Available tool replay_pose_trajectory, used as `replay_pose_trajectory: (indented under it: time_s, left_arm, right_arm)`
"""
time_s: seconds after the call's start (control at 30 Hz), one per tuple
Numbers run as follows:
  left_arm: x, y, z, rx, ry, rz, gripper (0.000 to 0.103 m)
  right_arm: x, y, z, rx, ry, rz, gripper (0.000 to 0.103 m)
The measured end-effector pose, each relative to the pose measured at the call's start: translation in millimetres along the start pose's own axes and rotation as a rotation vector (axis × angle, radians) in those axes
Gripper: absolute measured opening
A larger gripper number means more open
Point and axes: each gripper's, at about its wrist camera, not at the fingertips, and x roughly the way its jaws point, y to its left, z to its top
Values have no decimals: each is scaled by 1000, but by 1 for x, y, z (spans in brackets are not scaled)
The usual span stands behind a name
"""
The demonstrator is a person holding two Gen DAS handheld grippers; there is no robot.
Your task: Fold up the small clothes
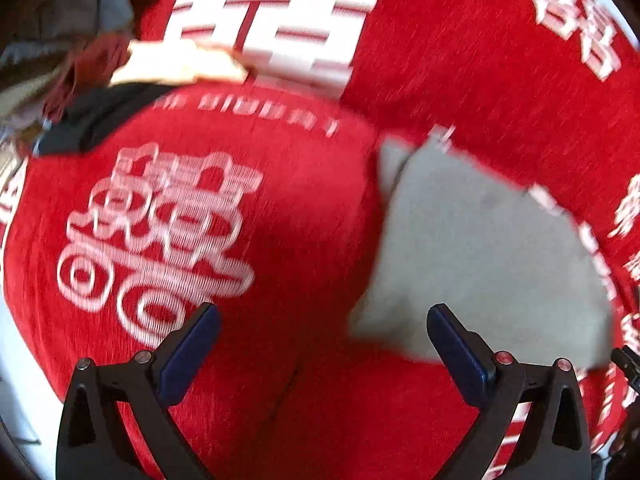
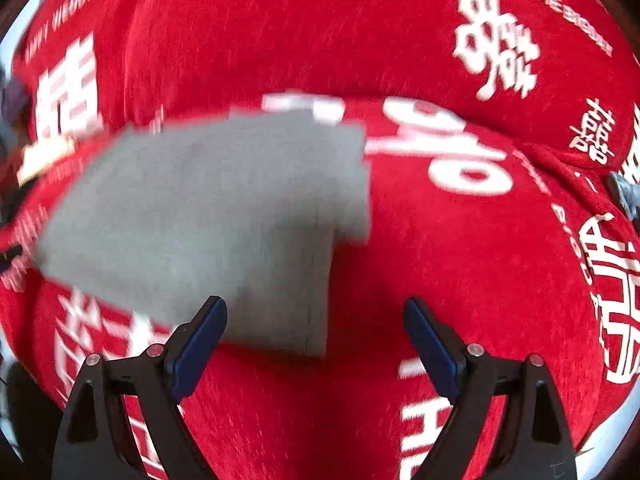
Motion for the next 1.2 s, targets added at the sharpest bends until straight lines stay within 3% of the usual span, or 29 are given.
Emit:
replay_pose_trajectory:
  time_s: [0.1, 0.2, 0.27, 0.37, 0.53, 0.63, 0.73, 0.83, 0.93, 1.03, 1.2]
  left_arm:
    - [-1, -47, 23, 40, 7, -93, 103]
    - [19, -99, 40, 123, 34, -162, 103]
    - [45, -131, 49, 169, 71, -148, 103]
    - [84, -151, 56, 212, 117, -58, 103]
    - [131, -140, 70, 158, 175, 17, 103]
    - [142, -129, 77, 121, 174, 1, 103]
    - [150, -128, 86, 111, 173, 2, 103]
    - [157, -128, 94, 124, 180, -3, 103]
    - [151, -125, 101, 139, 188, -3, 103]
    - [124, -117, 99, 149, 123, 9, 103]
    - [93, -94, 81, 162, 100, -33, 103]
  right_arm:
    - [-2, 13, 29, 23, -66, 18, 92]
    - [26, 49, 59, -22, -47, 23, 92]
    - [55, 71, 71, -52, 9, 27, 92]
    - [94, 84, 83, -75, 87, -23, 92]
    - [132, 60, 107, 2, 119, -74, 97]
    - [152, 51, 123, 26, 150, -52, 102]
    - [167, 54, 135, -26, 150, -95, 103]
    - [173, 48, 140, 0, 152, -71, 103]
    - [162, 37, 141, 70, 157, -98, 103]
    - [128, 33, 127, 139, 72, -35, 103]
    - [95, 61, 96, 64, 28, -1, 103]
